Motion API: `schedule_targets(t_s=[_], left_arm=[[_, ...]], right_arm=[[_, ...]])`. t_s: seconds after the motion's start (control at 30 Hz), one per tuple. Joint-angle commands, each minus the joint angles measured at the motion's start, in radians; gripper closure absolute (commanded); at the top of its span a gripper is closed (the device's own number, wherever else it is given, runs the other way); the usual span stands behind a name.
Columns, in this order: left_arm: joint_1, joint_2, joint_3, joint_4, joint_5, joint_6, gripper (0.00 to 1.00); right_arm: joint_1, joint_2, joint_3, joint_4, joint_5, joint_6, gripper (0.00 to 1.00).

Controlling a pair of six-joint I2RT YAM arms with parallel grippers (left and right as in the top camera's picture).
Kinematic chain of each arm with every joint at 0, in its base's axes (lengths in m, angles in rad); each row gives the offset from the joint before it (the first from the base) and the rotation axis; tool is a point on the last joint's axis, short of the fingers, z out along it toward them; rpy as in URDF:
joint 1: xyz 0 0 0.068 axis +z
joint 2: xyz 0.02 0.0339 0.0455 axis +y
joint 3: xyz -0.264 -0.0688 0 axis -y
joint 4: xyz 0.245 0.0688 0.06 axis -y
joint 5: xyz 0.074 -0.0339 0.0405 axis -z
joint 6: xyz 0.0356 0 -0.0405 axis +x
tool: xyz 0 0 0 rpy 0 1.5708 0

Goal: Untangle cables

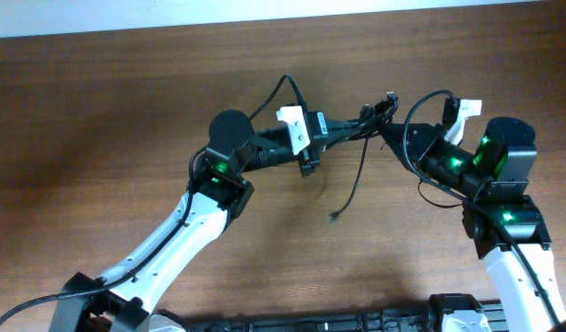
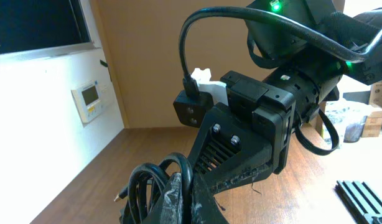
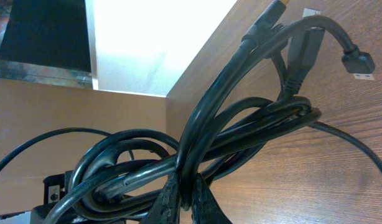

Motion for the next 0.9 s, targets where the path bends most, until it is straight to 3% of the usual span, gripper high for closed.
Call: schedule_targets(t_s=[0.0,0.3,0.57,0.87], left_arm=[[0.002,-0.019,0.023,-0.012,0.004,0.019,1.0],[0.002,-0.019,0.023,-0.086,-0.076,0.019,1.0],[0.002,-0.019,0.023,-0.117,-0.084,0.019,1.0],[0.001,-0.019,0.023,-0.169,0.037,0.019,1.0]], right_arm=[[-0.002,0.003,0.011,0.009,-0.01,-0.017,0.96],[-0.002,0.0,0.011,0.177,-0.174,-0.016,0.96],[-0.002,-0.01,0.011,0.264,-0.198,-0.012,0.96],[-0.002,-0.011,0.011,0.589,-0.195,0.021,0.96]])
